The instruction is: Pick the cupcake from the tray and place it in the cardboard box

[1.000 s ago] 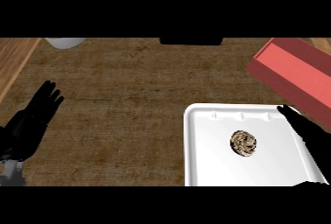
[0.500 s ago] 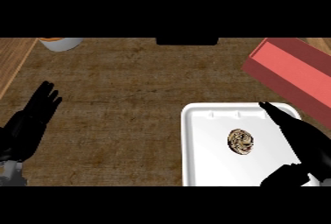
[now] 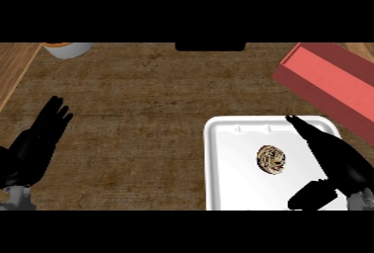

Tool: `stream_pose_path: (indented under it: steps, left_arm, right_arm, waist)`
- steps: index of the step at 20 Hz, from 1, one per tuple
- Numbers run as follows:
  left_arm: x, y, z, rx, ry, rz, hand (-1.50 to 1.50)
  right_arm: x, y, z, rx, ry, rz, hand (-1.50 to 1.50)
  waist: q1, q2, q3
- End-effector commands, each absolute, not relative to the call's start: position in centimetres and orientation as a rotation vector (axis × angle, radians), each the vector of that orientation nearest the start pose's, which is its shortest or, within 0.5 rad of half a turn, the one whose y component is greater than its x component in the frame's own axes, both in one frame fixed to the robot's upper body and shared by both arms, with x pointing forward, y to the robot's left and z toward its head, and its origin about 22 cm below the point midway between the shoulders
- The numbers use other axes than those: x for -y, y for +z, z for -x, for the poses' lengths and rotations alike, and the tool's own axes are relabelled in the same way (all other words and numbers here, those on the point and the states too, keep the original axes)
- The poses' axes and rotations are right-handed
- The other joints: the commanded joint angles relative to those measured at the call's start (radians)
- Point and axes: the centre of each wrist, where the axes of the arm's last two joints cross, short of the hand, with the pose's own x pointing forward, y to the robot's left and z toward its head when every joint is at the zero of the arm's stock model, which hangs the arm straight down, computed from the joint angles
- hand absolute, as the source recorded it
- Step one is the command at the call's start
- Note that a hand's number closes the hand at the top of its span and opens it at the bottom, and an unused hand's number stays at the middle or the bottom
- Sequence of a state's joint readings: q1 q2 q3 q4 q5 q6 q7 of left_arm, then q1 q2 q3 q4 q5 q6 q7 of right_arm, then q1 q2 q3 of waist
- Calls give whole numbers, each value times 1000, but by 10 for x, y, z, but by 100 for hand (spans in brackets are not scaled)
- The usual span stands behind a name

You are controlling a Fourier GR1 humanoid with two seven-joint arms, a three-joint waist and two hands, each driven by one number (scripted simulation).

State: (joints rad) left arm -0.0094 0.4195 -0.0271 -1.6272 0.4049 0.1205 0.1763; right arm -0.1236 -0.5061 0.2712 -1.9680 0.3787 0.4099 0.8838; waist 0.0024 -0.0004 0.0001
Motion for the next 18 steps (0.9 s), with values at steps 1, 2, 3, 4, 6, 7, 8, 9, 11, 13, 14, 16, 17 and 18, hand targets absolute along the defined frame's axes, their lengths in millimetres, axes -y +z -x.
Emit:
stream_pose_path:
  steps: [1, 2, 3, 4, 6, 7, 8, 9, 11, 13, 14, 16, 17, 18]
  left_arm:
    - [-339, 62, -248, 1461, 49, -71, 0]
    - [-303, 51, -235, 1441, 33, -57, 0]
    - [-319, 49, -245, 1450, 55, -56, 0]
    - [-319, 27, -238, 1446, 49, -41, 0]
    - [-323, 43, -258, 1441, 46, -54, 0]
    - [-320, 45, -245, 1440, 38, -30, 0]
    - [-331, 59, -238, 1441, 50, -47, 0]
    - [-325, 65, -247, 1444, 42, -36, 0]
    - [-310, 56, -237, 1451, 49, -53, 0]
    - [-318, 58, -250, 1449, 49, -56, 0]
    - [-315, 47, -244, 1438, 31, -65, 0]
    - [-319, 42, -261, 1438, 31, -42, 0]
    - [-322, 65, -253, 1449, 43, -61, 0]
    - [-299, 57, -254, 1431, 51, -44, 0]
  right_arm:
    - [232, 106, -235, 934, 1000, 669, -150]
    - [211, 127, -229, 978, 997, 681, -150]
    - [242, 127, -240, 964, 1006, 691, -150]
    - [210, 108, -234, 980, 1010, 707, -150]
    - [217, 103, -216, 972, 1036, 712, -150]
    - [212, 115, -235, 959, 1036, 729, -150]
    - [202, 123, -227, 943, 1048, 722, -150]
    - [218, 115, -253, 931, 1039, 726, -150]
    - [213, 121, -242, 907, 1050, 748, -150]
    - [204, 115, -263, 902, 1052, 729, -150]
    - [204, 114, -246, 890, 1071, 726, -150]
    - [200, 104, -244, 877, 1067, 729, -150]
    - [217, 102, -260, 879, 1053, 723, -150]
    - [201, 89, -238, 896, 1048, 739, -150]
  waist:
    - [-1, 0, 0]
    - [1, -1, 0]
    - [-2, 0, 0]
    - [0, 0, 0]
    - [-7, 0, 0]
    - [0, 0, 0]
    - [1, -1, 0]
    - [2, 0, 0]
    - [0, -1, 0]
    - [1, 1, 0]
    - [-1, 0, 0]
    - [-4, 1, 0]
    - [0, 0, 0]
    - [-3, 0, 0]
